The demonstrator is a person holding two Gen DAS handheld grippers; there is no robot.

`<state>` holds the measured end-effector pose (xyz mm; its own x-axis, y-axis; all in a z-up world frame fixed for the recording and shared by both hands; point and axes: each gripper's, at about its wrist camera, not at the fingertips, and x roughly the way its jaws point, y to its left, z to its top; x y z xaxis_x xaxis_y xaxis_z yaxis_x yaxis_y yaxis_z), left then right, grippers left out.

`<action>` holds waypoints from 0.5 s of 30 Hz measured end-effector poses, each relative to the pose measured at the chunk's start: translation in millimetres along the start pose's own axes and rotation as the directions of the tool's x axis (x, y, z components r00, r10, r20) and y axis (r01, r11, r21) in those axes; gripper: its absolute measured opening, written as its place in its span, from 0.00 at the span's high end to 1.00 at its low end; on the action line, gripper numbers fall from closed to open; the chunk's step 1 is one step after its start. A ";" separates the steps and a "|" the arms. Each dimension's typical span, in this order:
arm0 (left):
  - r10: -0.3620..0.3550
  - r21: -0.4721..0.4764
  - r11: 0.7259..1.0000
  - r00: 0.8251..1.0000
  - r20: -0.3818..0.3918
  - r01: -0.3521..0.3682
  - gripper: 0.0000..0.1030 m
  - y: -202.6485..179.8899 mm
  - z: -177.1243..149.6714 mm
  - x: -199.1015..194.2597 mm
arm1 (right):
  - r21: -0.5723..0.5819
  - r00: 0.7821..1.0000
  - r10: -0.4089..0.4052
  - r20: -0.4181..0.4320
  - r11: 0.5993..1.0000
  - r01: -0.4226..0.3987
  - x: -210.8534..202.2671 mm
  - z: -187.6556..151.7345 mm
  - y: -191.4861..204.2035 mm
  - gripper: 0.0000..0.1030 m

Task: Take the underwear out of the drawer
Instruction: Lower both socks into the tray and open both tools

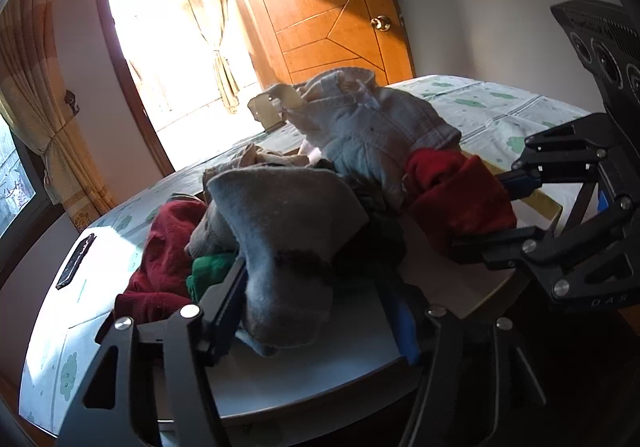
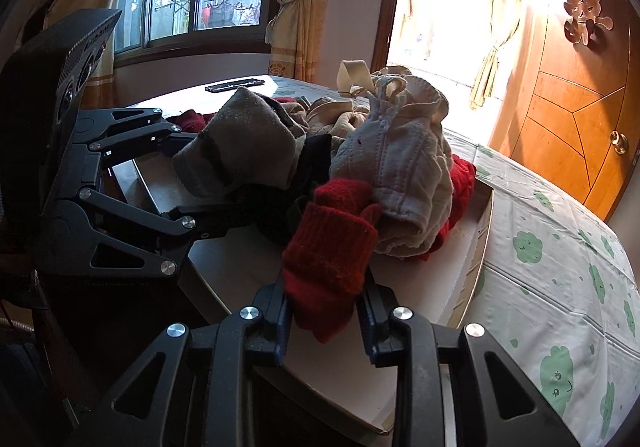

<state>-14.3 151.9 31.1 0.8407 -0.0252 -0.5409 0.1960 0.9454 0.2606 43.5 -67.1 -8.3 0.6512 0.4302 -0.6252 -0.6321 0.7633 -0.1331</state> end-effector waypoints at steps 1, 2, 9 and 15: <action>-0.003 -0.002 1.000 1.000 -0.001 0.003 0.31 -0.4 -0.3 -1.3 | -0.004 1.000 -0.005 -0.004 1.000 0.005 -0.3 -0.9 0.5 0.61; -0.004 -0.003 1.000 1.000 0.000 0.004 0.27 -0.6 -0.8 -2.8 | -0.005 1.000 -0.013 -0.002 1.000 0.013 -1.5 -2.1 0.7 0.60; -0.013 -0.014 1.000 1.000 0.014 0.013 0.17 -0.5 -3.2 -16.8 | 0.024 0.999 -0.037 0.026 0.999 0.036 -14.4 -9.1 -2.4 0.51; -0.015 -0.048 0.999 0.999 0.043 0.017 0.14 5.7 -2.1 -35.7 | 0.045 0.996 -0.052 0.069 0.998 0.049 -31.3 -17.7 -1.1 0.45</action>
<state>-44.3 158.9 50.3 0.8587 -0.0538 -0.5097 0.1863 0.9592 0.2126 16.4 -89.9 -2.1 0.7104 0.4221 -0.5632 -0.5798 0.8046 -0.1284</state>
